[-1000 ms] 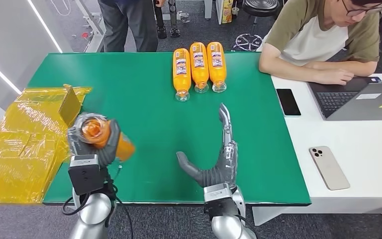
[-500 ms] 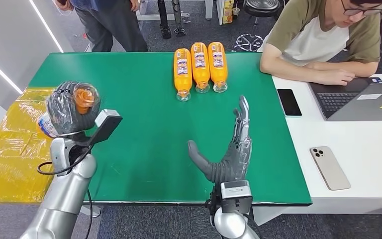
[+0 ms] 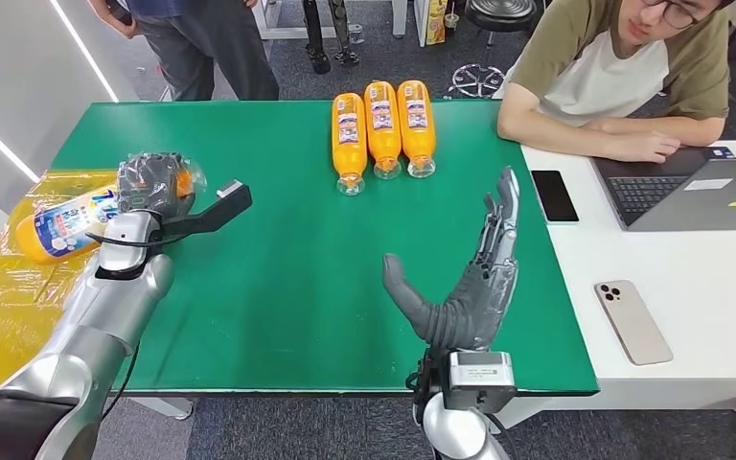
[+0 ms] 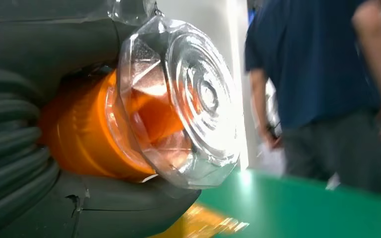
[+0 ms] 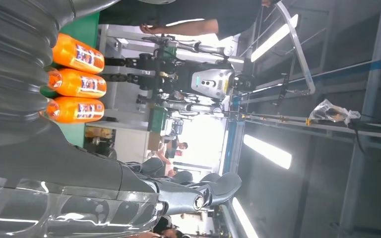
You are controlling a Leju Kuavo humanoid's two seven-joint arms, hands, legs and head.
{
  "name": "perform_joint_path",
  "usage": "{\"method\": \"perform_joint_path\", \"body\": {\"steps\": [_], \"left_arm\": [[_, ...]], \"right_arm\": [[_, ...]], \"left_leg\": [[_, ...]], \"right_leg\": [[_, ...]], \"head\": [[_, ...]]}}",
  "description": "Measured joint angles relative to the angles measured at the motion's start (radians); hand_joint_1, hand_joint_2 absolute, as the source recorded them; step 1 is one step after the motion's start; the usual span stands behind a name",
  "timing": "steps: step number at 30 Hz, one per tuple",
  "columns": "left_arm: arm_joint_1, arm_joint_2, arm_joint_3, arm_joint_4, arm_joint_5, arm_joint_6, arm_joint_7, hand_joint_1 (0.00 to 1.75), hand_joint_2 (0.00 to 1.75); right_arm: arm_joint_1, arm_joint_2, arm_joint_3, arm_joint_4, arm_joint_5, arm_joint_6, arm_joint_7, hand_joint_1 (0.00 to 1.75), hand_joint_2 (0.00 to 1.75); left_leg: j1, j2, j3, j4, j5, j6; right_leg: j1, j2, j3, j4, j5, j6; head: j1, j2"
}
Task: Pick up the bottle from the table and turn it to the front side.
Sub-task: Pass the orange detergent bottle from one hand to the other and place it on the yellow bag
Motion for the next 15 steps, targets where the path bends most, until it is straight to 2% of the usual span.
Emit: {"method": "perform_joint_path", "body": {"steps": [5, 12, 13, 15], "left_arm": [[0.018, 0.034, -0.025, 0.04, -0.018, -0.059, -0.02, 1.75, 1.75], [0.046, 0.051, -0.04, 0.063, -0.002, -0.142, -0.022, 1.75, 1.75], [0.056, 0.053, -0.041, 0.067, 0.001, -0.148, -0.023, 1.71, 1.75], [0.076, 0.057, -0.041, 0.072, 0.002, -0.157, -0.032, 1.19, 1.75]], "right_arm": [[0.001, 0.0, -0.001, -0.005, -0.009, 0.0, 0.012, 0.0, 1.75], [0.001, 0.0, -0.001, -0.006, -0.008, 0.0, 0.039, 0.0, 1.75], [0.001, 0.0, -0.001, -0.006, -0.008, 0.0, 0.043, 0.0, 1.75], [0.0, -0.001, 0.002, -0.005, -0.012, 0.0, 0.048, 0.0, 1.75]], "left_leg": [[0.0, 0.0, 0.0, -0.001, 0.0, 0.0], [0.0, 0.0, 0.0, -0.001, 0.0, 0.0], [0.0, 0.0, 0.0, -0.001, 0.0, 0.0], [0.0, 0.0, 0.0, -0.001, 0.0, 0.0]], "right_leg": [[0.0, 0.0, 0.0, 0.0, 0.0, 0.0], [0.0, -0.001, 0.0, 0.0, 0.0, 0.0], [0.0, 0.0, 0.0, 0.0, 0.0, 0.0], [0.0, 0.0, 0.0, 0.0, 0.0, 0.0]], "head": [[0.0, 0.0], [0.0, 0.0], [0.0, 0.0], [0.0, 0.0]]}}
